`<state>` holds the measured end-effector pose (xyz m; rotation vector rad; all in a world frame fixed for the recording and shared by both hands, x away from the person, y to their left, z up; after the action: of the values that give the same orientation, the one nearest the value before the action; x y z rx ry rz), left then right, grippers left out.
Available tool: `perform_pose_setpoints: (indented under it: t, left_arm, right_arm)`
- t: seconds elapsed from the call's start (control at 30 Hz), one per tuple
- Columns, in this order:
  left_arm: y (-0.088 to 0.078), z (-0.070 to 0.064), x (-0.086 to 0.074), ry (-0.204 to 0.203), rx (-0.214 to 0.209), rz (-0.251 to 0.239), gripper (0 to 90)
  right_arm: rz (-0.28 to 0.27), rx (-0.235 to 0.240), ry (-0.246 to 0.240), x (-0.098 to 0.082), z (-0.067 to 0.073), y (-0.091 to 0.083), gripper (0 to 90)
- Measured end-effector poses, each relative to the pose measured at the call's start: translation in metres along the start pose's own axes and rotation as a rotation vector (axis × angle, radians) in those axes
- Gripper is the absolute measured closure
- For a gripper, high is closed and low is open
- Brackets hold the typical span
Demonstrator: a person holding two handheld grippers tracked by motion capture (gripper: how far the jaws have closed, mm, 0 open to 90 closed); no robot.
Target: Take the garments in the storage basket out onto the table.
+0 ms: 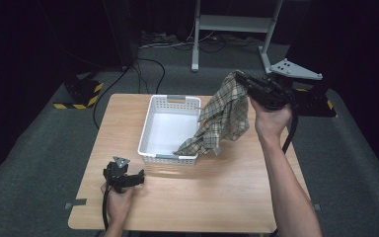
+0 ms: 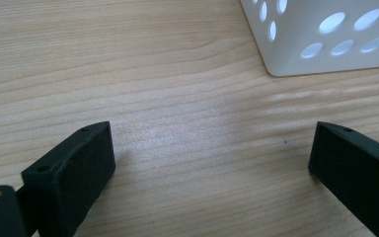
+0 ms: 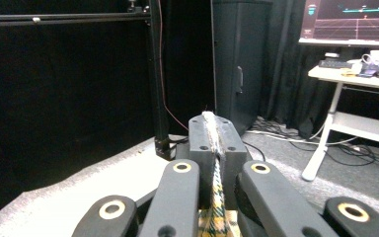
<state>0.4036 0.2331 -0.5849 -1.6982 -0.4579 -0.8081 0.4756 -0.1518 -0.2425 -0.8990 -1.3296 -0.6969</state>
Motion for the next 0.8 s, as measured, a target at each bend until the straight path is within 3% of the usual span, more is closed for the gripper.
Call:
perform_pose_setpoints:
  t: [0.4,0.8]
  left_arm:
    - [0.0,0.0,0.0,0.002,0.001,0.003,3.8]
    - [0.0,0.0,0.0,0.002,0.001,0.002,3.8]
  right_arm:
    - [-0.006,-0.062,0.004,-0.001,-0.031,-0.028,88.8]
    - [-0.046,-0.114,0.029,0.002,-0.057,-0.055,88.8]
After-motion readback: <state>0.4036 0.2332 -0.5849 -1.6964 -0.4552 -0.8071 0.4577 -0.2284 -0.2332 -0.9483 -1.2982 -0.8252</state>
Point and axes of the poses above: each handheld gripper's, and its own axes: y roughly forward along the jaws, x roughly out of its top, z roughly to its left, the point moved 5 cm from there along y, roughly forward along the jaws, and after that the axes turned 10 degrees about -x, right-handed, at the moved point
